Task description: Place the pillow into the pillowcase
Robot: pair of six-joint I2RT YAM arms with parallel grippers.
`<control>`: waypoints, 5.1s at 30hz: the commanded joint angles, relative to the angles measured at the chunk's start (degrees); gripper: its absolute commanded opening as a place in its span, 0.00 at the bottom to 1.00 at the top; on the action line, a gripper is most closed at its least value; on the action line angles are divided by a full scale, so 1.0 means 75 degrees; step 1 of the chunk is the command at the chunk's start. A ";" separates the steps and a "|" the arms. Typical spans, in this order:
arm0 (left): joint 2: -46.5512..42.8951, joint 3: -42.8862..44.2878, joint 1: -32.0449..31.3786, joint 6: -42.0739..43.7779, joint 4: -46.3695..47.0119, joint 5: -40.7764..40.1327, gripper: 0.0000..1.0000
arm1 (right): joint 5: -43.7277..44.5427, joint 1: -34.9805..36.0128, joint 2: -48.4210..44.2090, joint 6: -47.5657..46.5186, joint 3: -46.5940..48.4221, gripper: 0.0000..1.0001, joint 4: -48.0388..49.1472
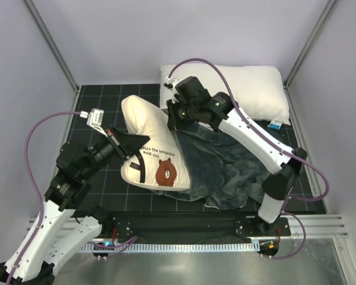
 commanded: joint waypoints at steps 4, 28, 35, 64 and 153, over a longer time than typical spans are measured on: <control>0.0066 0.0256 -0.0078 -0.0058 0.0215 0.0488 0.00 | -0.2128 0.0321 -0.0496 0.0580 0.0247 0.09 0.1137; -0.0860 -0.0952 -0.0078 0.0025 -0.2234 -0.1797 0.00 | -0.0677 0.2297 -0.4432 -0.1201 -0.6185 1.00 0.4862; -0.1011 -0.0600 -0.0078 -0.0279 -0.2609 -0.1844 0.00 | 0.2121 0.4151 -0.4012 -0.2232 -0.5707 1.00 0.4886; -0.0918 0.1040 -0.0078 0.0188 -0.3992 -0.2980 1.00 | 1.0221 0.5537 -0.3082 -0.1172 -0.6022 0.04 0.7197; 0.4799 0.7636 -0.1472 0.1149 -0.1377 -0.0017 0.00 | 0.3872 0.3544 -0.5278 0.0288 -0.4229 0.04 0.3887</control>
